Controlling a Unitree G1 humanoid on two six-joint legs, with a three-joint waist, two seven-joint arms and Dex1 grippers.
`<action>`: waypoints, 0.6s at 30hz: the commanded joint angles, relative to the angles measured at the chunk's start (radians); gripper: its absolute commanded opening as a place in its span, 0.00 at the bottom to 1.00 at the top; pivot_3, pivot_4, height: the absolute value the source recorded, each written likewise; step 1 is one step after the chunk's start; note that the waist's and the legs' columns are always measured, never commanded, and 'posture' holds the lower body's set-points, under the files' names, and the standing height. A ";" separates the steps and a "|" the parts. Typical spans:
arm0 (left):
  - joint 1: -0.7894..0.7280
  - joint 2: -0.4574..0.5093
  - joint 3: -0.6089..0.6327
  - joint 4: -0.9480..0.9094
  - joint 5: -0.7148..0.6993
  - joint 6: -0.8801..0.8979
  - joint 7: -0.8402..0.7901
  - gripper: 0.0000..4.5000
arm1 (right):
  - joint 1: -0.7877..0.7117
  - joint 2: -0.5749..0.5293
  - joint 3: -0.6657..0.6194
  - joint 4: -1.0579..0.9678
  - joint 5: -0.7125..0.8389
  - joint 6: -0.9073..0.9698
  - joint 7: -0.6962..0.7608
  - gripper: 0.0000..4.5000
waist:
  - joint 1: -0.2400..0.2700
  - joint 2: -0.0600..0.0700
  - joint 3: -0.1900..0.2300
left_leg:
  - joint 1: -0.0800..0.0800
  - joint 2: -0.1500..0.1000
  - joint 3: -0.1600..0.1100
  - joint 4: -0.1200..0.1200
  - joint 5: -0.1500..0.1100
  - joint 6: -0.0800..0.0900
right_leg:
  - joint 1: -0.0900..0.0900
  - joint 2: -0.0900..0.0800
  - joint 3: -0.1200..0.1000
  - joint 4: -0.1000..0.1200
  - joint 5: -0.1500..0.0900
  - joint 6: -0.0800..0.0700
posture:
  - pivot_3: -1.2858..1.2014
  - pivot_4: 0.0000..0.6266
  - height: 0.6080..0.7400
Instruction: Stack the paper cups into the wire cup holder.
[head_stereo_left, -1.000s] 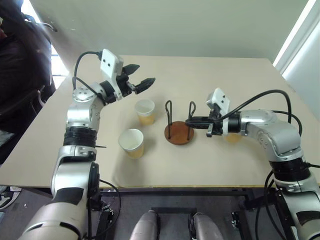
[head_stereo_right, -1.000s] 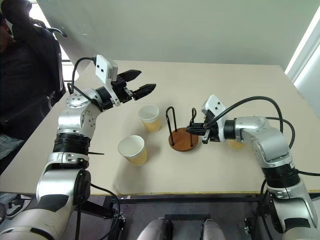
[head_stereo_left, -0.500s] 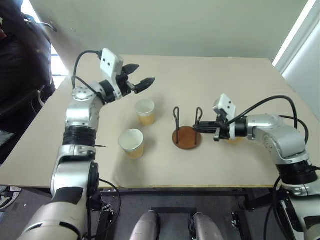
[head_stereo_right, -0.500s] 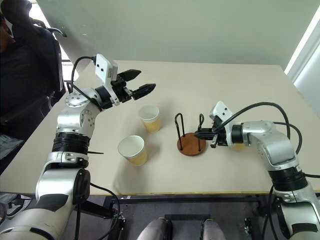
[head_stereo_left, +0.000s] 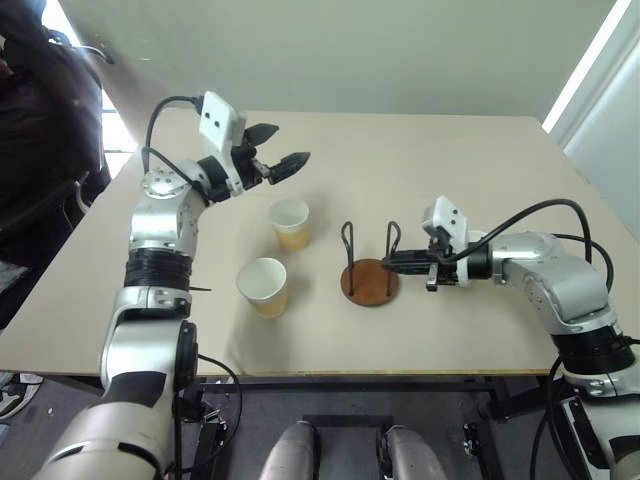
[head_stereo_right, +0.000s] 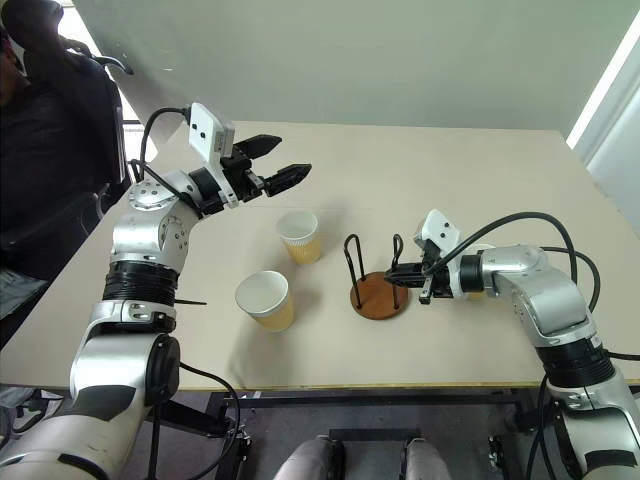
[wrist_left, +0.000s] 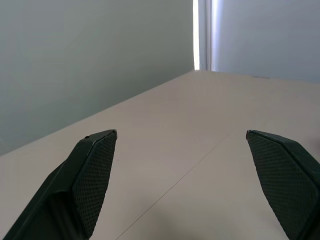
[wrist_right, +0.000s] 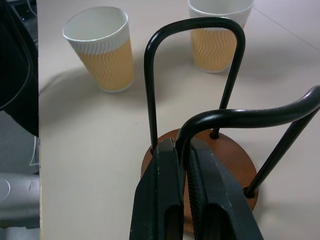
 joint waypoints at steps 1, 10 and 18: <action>-0.027 0.018 0.013 -0.025 -0.003 -0.007 -0.002 0.99 | -0.008 -0.010 -0.010 -0.010 -0.004 -0.036 0.012 0.01 | 0.000 0.000 0.000 | 0.000 0.000 0.000 0.000 0.000 0.000 | 0.000 0.000 0.000 0.000 0.000 0.000 | 0.52 0.24 1.00; -0.027 0.019 0.013 -0.026 -0.002 -0.006 -0.002 0.99 | -0.013 -0.015 0.000 0.045 -0.038 -0.085 0.017 0.01 | 0.000 0.000 0.000 | 0.000 0.000 0.000 0.000 0.000 0.000 | 0.000 0.000 0.000 0.000 0.000 0.000 | 0.52 0.24 1.00; -0.025 0.016 0.012 -0.031 -0.003 -0.003 -0.001 0.99 | -0.001 -0.031 0.006 0.051 -0.049 -0.086 0.037 0.01 | 0.000 0.000 0.000 | 0.000 0.000 0.000 0.000 0.000 0.000 | 0.000 0.000 0.000 0.000 0.000 0.000 | 0.52 0.24 1.00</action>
